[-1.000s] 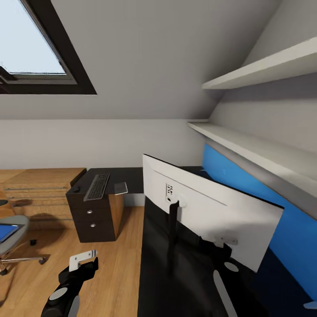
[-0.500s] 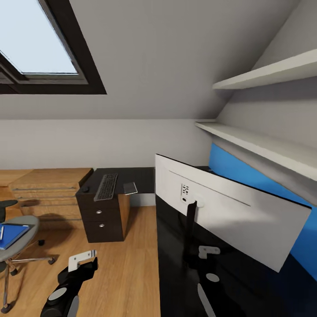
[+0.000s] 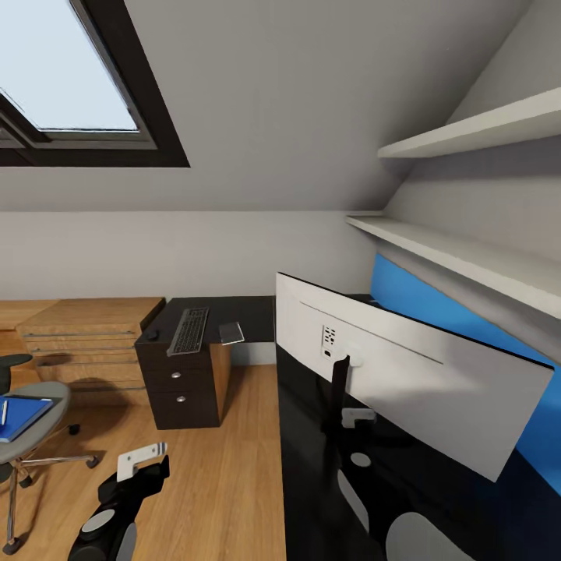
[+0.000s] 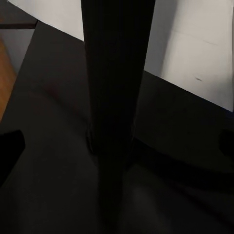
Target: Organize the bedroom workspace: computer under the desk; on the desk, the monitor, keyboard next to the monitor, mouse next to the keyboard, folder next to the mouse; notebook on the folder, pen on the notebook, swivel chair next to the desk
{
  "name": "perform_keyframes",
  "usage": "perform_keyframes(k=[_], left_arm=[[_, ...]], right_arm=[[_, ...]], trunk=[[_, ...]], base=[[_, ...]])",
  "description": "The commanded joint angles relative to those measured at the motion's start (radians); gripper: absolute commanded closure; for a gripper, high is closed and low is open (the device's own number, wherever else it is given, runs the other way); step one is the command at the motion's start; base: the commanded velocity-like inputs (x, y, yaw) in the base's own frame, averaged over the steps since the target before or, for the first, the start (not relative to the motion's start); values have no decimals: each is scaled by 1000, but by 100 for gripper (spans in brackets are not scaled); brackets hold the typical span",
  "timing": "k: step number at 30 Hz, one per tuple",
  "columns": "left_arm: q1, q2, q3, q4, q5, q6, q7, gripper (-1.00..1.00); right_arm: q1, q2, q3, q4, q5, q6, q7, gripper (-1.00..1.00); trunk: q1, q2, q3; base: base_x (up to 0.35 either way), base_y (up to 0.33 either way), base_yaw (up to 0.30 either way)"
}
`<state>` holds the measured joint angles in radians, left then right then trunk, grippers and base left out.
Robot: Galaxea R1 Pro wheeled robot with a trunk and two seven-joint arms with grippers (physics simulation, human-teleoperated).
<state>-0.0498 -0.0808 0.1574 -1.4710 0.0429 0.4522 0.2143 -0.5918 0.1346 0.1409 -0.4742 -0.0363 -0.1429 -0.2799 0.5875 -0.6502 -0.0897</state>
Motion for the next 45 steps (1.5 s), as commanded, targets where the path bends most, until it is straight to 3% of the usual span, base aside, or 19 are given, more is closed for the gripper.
perform_keyframes(k=[1, 9, 27, 45], left_arm=[[-1, -1, 1, -2, 5, 5, 4, -100], [-1, -1, 1, -3, 5, 5, 4, -100], [-1, -2, -4, -3, 6, 5, 3, -100], [-1, -2, -3, -3, 6, 3, 4, -100]], right_arm=[[-19, -1, 7, 27, -4, -14, -8, -100], [-53, 1, 7, 79, -2, -31, -7, -100], [-86, -4, 8, 89, -1, -34, -7, -100], [-92, -10, 7, 148, 4, -34, -7, -100]], trunk=[[0, -2, -2], [0, -2, -2], [0, -2, -2], [0, -2, -2]], base=[[0, 0, 0], [0, 0, 0], [27, 3, 0], [76, 3, 0]])
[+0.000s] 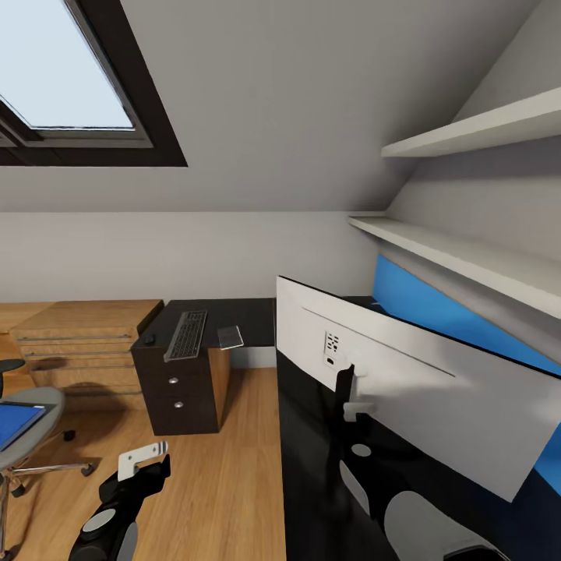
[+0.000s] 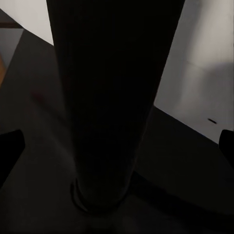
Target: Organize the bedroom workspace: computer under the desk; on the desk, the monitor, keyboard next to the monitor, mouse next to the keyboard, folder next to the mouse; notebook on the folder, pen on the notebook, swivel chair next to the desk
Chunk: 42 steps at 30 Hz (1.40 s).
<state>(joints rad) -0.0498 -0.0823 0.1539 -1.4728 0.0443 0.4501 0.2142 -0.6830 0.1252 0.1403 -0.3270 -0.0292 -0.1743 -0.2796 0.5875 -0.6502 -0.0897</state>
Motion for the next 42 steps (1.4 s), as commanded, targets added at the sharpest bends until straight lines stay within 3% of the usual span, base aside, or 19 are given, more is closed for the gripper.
perform_keyframes(k=[1, 14, 42], left_arm=[[-1, -1, 1, -1, 5, 5, 4, -100], [-1, -1, 2, -1, 5, 5, 4, -100], [-1, 0, 4, -1, 5, 5, 4, -100]], right_arm=[[-1, -1, 7, 1, -3, -2, -7, -100], [-1, -15, 7, -3, -5, -3, -7, -100], [-1, -17, 8, -7, -3, -5, -6, -100]], trunk=[[0, -2, -2], [0, -2, -2], [0, -2, -2]], base=[[1, 0, 0], [12, 0, 0], [18, 27, 0]])
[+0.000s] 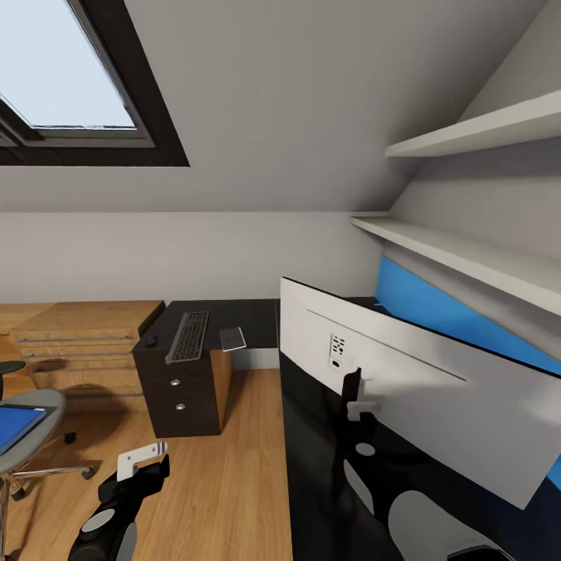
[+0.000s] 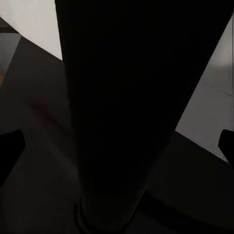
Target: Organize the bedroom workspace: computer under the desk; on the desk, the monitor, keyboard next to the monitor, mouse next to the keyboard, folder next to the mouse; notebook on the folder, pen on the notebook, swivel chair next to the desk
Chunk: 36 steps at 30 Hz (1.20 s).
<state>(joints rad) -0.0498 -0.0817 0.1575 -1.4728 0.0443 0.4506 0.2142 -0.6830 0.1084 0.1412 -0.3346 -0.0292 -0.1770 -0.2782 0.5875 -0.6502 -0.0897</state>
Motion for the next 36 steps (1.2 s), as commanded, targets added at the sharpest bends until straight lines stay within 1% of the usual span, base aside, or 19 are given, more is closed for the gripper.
perform_keyframes(k=[1, 7, 13, 26, 36], left_arm=[[-1, 0, 0, -1, 5, 5, 4, -100], [-1, 0, 1, -1, 5, 5, 4, -100], [-1, 0, 1, -1, 5, 4, 4, -100], [-1, 0, 1, -1, 5, 5, 4, -100], [-1, 0, 1, -1, 3, 5, 4, -100]], right_arm=[[-1, -1, 7, 1, -3, -2, -7, 100], [-1, -6, 6, -1, -3, -4, -7, 100], [-1, -7, 6, 0, -3, -26, -7, 100], [-1, -9, 6, -1, -4, -33, -6, 100], [-1, -10, 8, 1, -4, -86, 0, 100]], trunk=[[0, -2, -2], [0, -2, -2], [0, -2, -2], [0, -2, -2], [0, -2, -2]], base=[[0, 0, 0], [0, 0, 0], [0, 0, 0], [0, 0, 0], [0, 0, 0]])
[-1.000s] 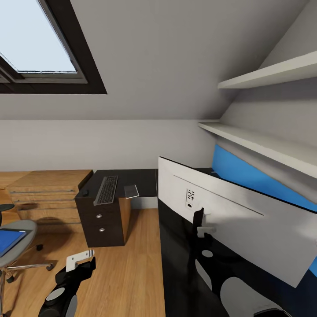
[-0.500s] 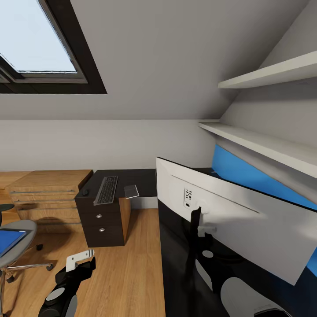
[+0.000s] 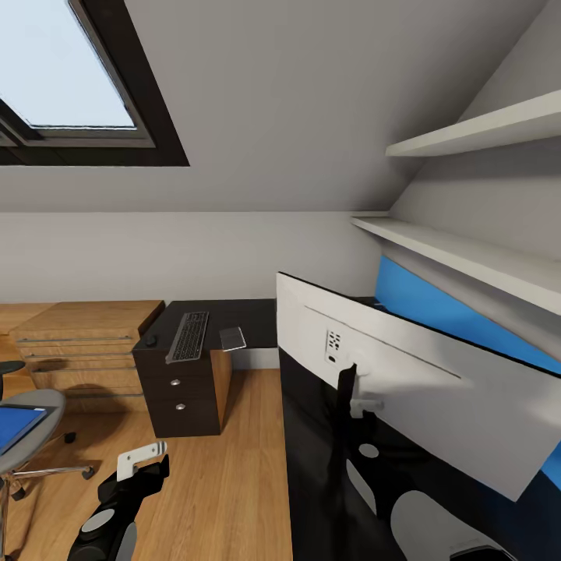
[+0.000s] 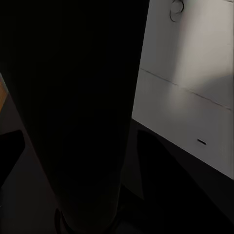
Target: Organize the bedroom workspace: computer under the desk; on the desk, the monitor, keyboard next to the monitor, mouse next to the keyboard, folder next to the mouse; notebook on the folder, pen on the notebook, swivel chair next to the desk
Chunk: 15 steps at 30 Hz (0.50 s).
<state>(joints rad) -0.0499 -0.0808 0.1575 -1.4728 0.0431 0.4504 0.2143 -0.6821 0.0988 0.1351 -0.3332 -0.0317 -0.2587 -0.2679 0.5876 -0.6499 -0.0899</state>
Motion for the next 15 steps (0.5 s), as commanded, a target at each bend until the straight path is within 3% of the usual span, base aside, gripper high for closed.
perform_keyframes(k=[1, 15], left_arm=[[-1, -1, 1, -1, 5, 5, 4, -100], [-1, 0, 2, -1, 4, 5, 4, -100]], right_arm=[[-2, -1, 13, 0, -2, -5, -10, 100], [-1, -1, 11, 0, -2, -8, -14, 100]], trunk=[[0, -2, -2], [0, -2, -2]], base=[[0, 0, 0], [0, 0, 0]])
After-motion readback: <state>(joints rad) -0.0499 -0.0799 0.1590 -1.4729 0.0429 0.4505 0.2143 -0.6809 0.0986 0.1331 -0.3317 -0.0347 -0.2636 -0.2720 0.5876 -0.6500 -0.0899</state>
